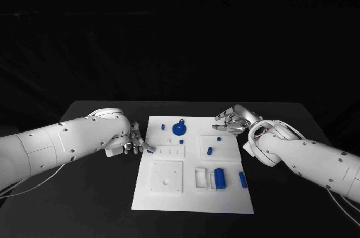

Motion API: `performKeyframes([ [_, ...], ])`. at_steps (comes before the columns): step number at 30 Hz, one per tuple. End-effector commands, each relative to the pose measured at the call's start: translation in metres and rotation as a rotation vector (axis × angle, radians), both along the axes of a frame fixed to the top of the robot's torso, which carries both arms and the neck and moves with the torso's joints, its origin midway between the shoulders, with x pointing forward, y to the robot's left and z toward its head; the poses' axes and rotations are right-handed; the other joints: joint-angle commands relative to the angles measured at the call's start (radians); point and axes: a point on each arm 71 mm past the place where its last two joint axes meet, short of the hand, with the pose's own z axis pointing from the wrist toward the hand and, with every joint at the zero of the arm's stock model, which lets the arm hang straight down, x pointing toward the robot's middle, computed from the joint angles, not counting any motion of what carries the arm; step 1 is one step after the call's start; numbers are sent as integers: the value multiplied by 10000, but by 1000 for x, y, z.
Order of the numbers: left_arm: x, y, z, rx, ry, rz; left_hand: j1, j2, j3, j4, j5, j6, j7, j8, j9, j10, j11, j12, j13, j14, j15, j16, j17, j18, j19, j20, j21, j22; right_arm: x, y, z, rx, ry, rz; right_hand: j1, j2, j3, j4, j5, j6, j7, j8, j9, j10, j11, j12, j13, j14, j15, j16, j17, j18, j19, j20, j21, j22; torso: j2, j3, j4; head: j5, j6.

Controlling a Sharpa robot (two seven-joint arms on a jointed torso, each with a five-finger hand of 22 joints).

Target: Assemble the parts on the task board

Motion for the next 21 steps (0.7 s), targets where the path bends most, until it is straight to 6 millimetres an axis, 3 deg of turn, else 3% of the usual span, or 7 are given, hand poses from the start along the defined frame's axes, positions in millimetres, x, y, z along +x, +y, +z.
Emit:
performKeyframes([
  [1,-2,-3,-4,87,164,-106,5,330,76,-91,-32,43,30,-65,-14,444,56,63,15,-54,-13,40,13,-74,52,49,-38,195,0,1,0,-16,8,102,-105,4,48,-15,52,-16,27,-37,-11,0,9,-29,-3,52,-31,-59,-10,142,423,3,18,531,-1,-4,2,-10,-16],
  [6,-2,-5,-5,112,220,-140,29,744,-59,-650,-25,-106,82,-150,-54,436,75,78,35,-46,2,37,4,-74,58,61,-36,193,0,1,0,-18,10,102,-105,4,48,-15,52,-16,27,-37,-11,0,9,-29,-3,52,-31,-59,-10,142,423,3,18,531,-2,-2,3,-12,-13],
  [12,-1,-6,-6,120,277,-125,196,1560,-437,-1547,204,-150,137,-344,-131,422,95,88,83,-55,24,75,-34,-67,63,86,-46,197,-1,1,0,-21,16,103,-105,4,48,-15,52,-16,27,-37,-11,0,9,-29,-3,52,-31,-59,-10,142,423,3,18,531,-3,-5,3,-3,-12],
  [15,-1,-5,-7,75,301,-65,334,1847,-548,-1759,289,-303,210,-584,-213,419,119,88,100,-50,37,88,-56,-62,62,97,-60,194,-1,1,0,-22,18,101,-105,4,48,-15,52,-16,27,-37,-11,0,9,-29,-3,52,-31,-59,-10,142,423,3,18,531,-2,-3,6,-2,-10],
  [21,-1,-4,-7,-3,398,-22,727,2093,-627,-2012,369,-489,307,-841,-318,420,143,86,118,-55,57,108,-69,-39,66,119,-66,197,-1,1,0,-24,22,100,-105,4,48,-15,52,-16,27,-37,-11,0,9,-29,-3,52,-31,-59,-10,142,423,3,18,531,-3,-6,6,3,-18],
])
